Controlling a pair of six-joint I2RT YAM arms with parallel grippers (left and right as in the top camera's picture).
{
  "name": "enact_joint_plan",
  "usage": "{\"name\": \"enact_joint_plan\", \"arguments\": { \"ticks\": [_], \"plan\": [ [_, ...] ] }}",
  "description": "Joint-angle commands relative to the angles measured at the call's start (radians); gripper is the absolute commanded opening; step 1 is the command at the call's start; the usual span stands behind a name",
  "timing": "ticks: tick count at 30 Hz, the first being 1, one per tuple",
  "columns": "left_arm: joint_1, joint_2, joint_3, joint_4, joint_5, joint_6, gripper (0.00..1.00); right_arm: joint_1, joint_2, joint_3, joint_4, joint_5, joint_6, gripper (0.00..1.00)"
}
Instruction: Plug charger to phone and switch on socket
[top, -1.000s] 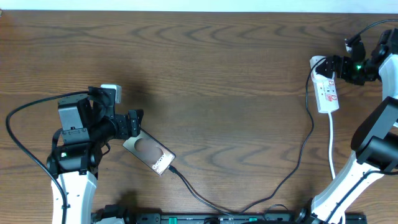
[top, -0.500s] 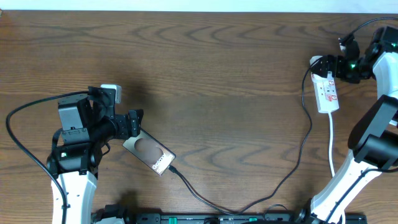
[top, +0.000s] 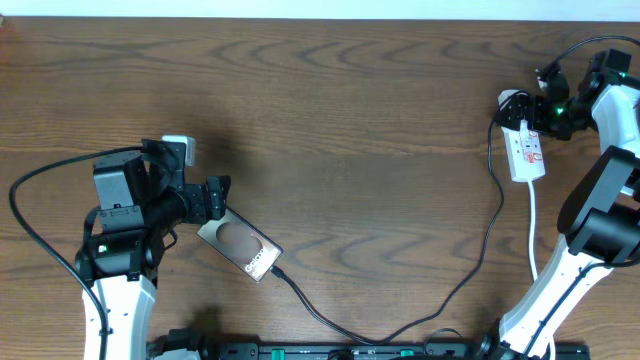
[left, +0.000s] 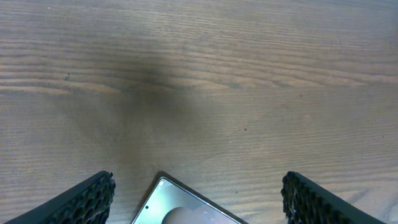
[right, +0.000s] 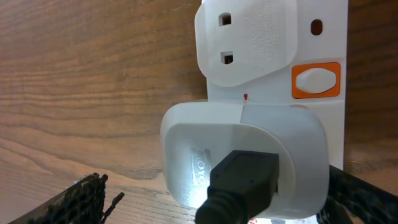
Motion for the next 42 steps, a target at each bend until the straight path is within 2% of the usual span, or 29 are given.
{"name": "enact_joint_plan", "arguments": {
  "ticks": [1,19,34,42],
  "plan": [
    [-0.004,0.002,0.015,0.003,0.005,0.016,0.86,0.034,0.032,-0.019,-0.043,-0.055,0.008,0.99],
    [-0.004,0.002,0.015,0.003,0.005,0.016,0.86,-0.013,0.031,0.096,-0.117,-0.028,-0.021,0.99],
    [-0.004,0.002,0.015,0.003,0.005,0.016,0.86,0.000,0.032,0.077,-0.109,-0.029,-0.030,0.99],
    [-0.004,0.002,0.015,0.003,0.005,0.016,0.86,0.022,0.032,0.003,-0.074,-0.039,-0.023,0.99]
  ]
}}
